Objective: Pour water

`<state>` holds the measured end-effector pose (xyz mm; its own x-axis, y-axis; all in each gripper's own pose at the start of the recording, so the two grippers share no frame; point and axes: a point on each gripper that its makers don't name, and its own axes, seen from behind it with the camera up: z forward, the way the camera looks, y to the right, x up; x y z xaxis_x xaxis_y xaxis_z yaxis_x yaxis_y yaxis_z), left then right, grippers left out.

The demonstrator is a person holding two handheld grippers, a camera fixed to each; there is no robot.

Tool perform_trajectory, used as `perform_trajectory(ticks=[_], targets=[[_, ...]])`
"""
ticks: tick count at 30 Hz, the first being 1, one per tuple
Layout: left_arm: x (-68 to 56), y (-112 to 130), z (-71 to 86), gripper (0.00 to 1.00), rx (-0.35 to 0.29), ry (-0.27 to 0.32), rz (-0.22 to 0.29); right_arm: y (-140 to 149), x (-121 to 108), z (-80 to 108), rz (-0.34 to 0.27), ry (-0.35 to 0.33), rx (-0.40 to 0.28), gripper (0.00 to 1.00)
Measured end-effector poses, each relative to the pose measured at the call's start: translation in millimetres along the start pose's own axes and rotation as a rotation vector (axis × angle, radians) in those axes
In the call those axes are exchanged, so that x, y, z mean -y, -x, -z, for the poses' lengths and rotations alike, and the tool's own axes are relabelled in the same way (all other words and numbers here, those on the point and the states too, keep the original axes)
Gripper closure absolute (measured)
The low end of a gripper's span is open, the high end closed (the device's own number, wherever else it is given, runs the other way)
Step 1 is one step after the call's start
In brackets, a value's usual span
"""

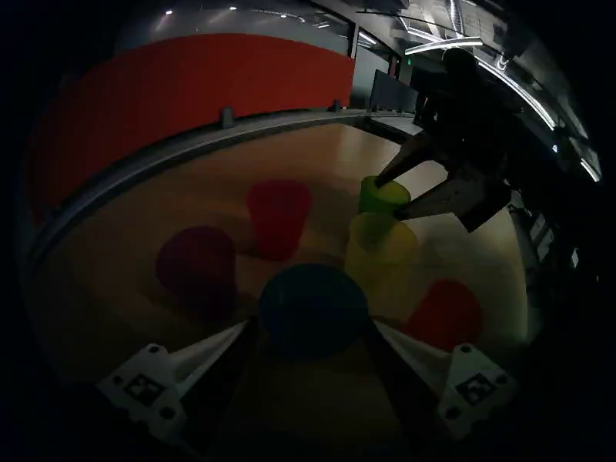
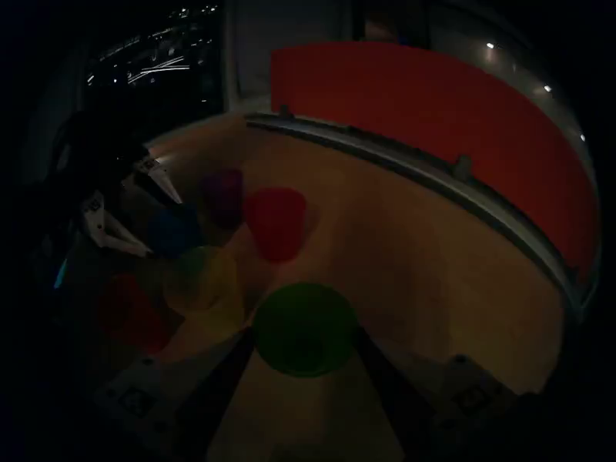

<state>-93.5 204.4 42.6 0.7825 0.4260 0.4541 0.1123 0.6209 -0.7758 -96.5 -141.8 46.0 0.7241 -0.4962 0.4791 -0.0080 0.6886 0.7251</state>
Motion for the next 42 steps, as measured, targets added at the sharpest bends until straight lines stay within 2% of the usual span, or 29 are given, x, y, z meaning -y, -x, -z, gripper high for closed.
perform_trajectory(ticks=[12, 30, 42], targets=[[-1.5, -0.7, -4.8, 0.02, 0.006, 0.002, -0.008, -3.9, 0.0, -5.7, -0.002, -0.007, -0.001, 0.01], [-1.6, 0.1, -8.1, 0.14, 0.016, 0.000, 0.009, 0.8, 0.5, -6.4, 0.006, -0.008, 0.008, 0.01], [0.9, -0.4, -7.7, 0.14, 0.012, -0.011, 0.006, -5.7, 0.1, -3.2, -0.005, -0.004, -0.029, 0.01]])
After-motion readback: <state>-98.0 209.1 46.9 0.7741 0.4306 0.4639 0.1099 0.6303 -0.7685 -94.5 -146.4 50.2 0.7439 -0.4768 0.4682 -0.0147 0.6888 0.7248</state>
